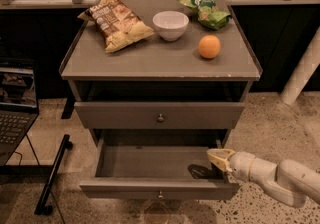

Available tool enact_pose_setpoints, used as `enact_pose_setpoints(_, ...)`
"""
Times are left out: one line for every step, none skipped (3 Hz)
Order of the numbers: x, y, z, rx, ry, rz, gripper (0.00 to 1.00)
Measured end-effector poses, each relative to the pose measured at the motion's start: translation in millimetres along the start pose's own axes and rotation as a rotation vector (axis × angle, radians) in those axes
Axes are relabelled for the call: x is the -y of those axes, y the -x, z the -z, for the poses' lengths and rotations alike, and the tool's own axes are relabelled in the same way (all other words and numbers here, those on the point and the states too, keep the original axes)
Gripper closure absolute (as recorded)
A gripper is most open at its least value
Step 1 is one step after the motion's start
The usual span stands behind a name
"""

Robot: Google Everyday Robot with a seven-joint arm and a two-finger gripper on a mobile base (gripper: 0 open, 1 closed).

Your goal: Open middle drawer

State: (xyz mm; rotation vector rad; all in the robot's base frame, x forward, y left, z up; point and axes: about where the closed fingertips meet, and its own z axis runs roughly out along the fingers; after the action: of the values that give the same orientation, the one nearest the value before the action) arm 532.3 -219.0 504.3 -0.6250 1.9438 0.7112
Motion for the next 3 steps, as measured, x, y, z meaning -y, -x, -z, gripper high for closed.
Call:
enact_pose_setpoints(-19.7, 9.1, 2.1, 0.033, 0.078, 0.001, 0.82)
enact_pose_setpoints(-19.8, 9.2, 1.9, 0.033, 0.078, 0.001, 0.58)
enact_pose_setpoints(-19.8, 9.2, 1.9, 0.033, 0.078, 0.001, 0.34)
